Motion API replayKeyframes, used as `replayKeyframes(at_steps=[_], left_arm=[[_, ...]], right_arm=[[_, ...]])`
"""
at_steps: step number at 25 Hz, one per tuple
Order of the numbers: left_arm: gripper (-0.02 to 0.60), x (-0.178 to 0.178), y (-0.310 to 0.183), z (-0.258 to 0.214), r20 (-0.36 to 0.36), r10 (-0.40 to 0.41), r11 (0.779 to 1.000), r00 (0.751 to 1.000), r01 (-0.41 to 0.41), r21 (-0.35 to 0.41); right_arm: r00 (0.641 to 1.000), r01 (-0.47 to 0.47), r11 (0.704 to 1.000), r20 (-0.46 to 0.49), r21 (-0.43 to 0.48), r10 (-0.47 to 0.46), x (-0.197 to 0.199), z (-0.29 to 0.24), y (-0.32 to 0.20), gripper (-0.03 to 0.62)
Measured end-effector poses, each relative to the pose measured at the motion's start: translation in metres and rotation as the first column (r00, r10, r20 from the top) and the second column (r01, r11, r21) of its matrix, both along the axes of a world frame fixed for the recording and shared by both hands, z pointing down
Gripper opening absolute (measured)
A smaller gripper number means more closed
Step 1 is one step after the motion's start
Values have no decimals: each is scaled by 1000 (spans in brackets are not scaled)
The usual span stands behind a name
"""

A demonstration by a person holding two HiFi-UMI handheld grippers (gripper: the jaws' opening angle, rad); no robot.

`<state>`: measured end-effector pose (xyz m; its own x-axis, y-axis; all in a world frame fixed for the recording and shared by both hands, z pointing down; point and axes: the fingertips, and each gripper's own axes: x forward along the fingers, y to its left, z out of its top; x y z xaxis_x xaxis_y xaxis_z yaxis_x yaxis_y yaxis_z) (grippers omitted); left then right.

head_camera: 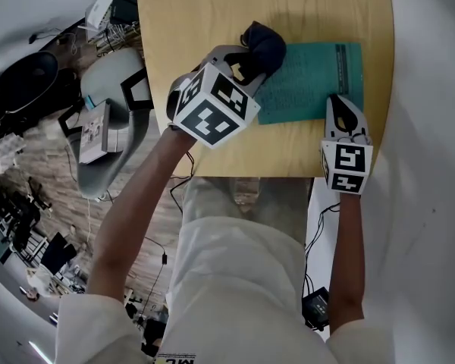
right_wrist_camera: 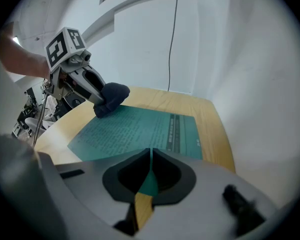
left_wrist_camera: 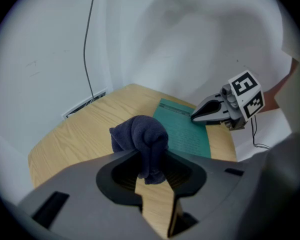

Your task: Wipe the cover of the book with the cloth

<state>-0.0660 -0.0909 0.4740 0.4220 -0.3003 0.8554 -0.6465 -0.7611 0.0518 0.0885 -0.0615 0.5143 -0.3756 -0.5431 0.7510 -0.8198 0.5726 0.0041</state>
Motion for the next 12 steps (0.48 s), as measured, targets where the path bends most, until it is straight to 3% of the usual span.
replayKeyframes(at_steps=[4,12], left_arm=[[133,-1,5,15,11,12,999,1000,-11,-47],[132,3,14,14,-55,-28,994,998,22,-104]], right_arm=[[1000,2,1000,-4,-5,-2,2,0,0,35],[1000,-9,998,8,-62,9,3,-2,-2,35]])
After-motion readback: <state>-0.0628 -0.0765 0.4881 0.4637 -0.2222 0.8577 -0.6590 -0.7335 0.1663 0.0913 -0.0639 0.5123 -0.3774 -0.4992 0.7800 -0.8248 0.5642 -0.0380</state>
